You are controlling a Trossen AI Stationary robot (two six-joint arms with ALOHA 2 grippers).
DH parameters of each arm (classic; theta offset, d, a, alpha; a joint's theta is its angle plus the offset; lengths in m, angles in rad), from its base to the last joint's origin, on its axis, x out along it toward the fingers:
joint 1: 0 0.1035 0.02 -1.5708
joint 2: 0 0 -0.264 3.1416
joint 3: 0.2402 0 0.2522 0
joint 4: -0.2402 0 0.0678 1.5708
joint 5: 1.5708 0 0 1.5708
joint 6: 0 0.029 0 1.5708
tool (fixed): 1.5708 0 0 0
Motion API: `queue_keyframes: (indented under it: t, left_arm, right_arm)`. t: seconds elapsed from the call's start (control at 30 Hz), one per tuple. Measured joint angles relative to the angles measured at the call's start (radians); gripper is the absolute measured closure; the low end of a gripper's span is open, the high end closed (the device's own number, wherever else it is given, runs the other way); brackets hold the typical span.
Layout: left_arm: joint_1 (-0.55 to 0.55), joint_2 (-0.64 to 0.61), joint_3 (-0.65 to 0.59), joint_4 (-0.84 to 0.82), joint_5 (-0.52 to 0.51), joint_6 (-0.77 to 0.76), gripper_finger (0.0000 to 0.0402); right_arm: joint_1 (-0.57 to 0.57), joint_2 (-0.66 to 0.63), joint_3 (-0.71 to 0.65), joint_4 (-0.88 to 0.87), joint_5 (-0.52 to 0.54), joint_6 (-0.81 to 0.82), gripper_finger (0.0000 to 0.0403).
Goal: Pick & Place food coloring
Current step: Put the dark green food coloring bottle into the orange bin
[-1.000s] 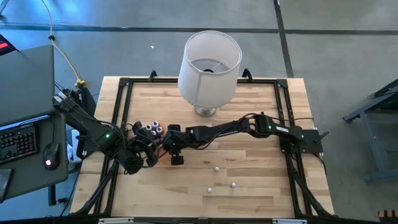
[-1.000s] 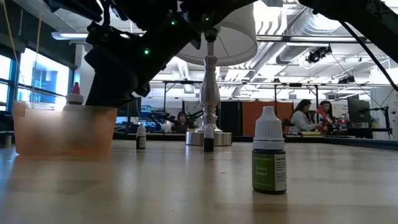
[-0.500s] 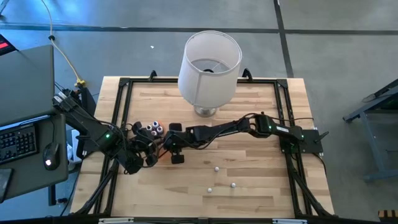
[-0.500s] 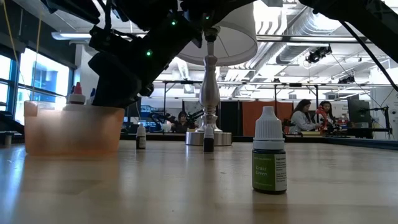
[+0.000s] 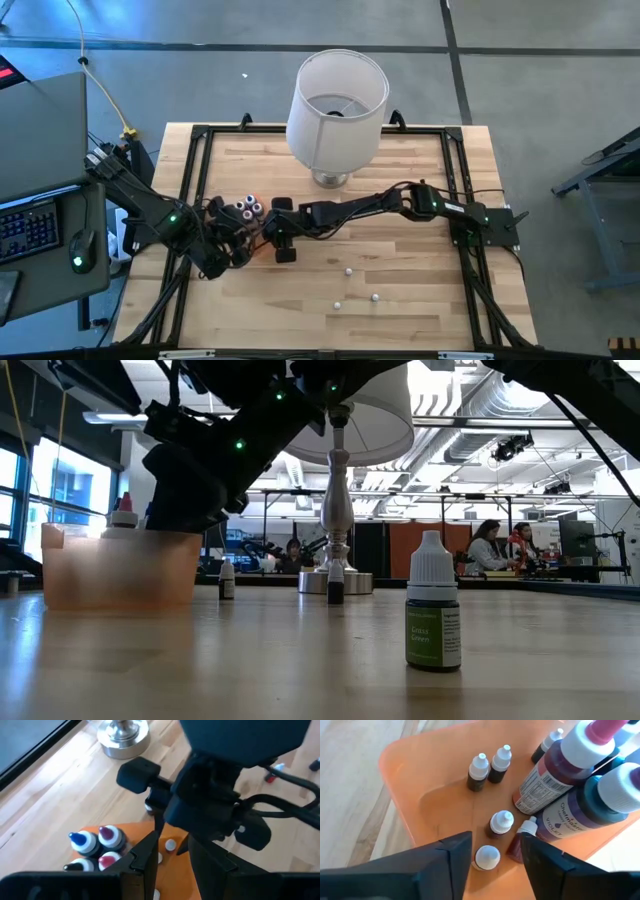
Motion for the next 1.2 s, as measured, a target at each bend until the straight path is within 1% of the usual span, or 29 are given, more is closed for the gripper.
queue_keyframes:
  t: [0.1, 0.2, 0.3, 0.4, 0.5, 0.6, 0.73, 0.83, 0.87, 0.93, 1.0, 1.1, 1.2]
  left_arm:
    - [0.000, 0.000, 0.000, -0.009, -0.001, -0.017, 0.0296]
    - [0.000, 0.000, 0.000, -0.013, -0.003, -0.023, 0.0296]
    - [0.000, 0.000, 0.000, -0.013, -0.003, -0.024, 0.0296]
    - [0.000, 0.000, 0.000, -0.011, -0.003, -0.030, 0.0296]
    - [0.000, 0.000, 0.000, -0.013, 0.000, -0.067, 0.0296]
    - [0.000, 0.001, 0.000, -0.014, 0.020, -0.072, 0.0296]
    - [0.000, 0.001, 0.000, -0.014, 0.025, -0.072, 0.0296]
    - [0.000, 0.001, 0.000, -0.014, 0.025, -0.072, 0.0296]
    - [0.000, 0.001, 0.000, -0.014, 0.023, -0.072, 0.0296]
    - [0.000, 0.001, 0.000, -0.013, 0.023, -0.073, 0.0296]
    - [0.000, 0.001, 0.000, -0.012, 0.023, -0.073, 0.0296]
    - [0.000, 0.001, 0.000, -0.012, 0.022, -0.073, 0.0296]
    - [0.000, 0.001, 0.000, -0.012, 0.021, -0.073, 0.0296]
  right_arm:
    - [0.000, -0.010, 0.000, -0.005, -0.001, -0.005, 0.0231]
    - [0.004, -0.049, 0.000, -0.019, -0.008, -0.023, 0.0232]
    - [0.014, -0.117, 0.001, -0.052, -0.004, -0.026, 0.0238]
    - [0.020, -0.196, 0.002, -0.150, 0.000, -0.026, 0.0244]
    - [0.022, -0.279, 0.002, -0.317, 0.033, 0.004, 0.0248]
    - [0.021, -0.340, 0.004, -0.545, 0.055, 0.126, 0.0249]
    - [0.023, -0.355, 0.001, -0.852, 0.018, 0.258, 0.0249]
    - [0.034, -0.342, 0.000, -0.959, 0.044, 0.343, 0.0252]
    - [0.039, -0.339, -0.006, -0.963, 0.060, 0.355, 0.0253]
    - [0.043, -0.339, -0.051, -0.905, 0.068, 0.345, 0.0254]
    - [0.043, -0.340, -0.108, -0.833, 0.023, 0.318, 0.0253]
    - [0.036, -0.341, -0.222, -0.670, -0.027, 0.287, 0.0254]
    - [0.023, -0.340, -0.333, -0.534, -0.029, 0.256, 0.0254]
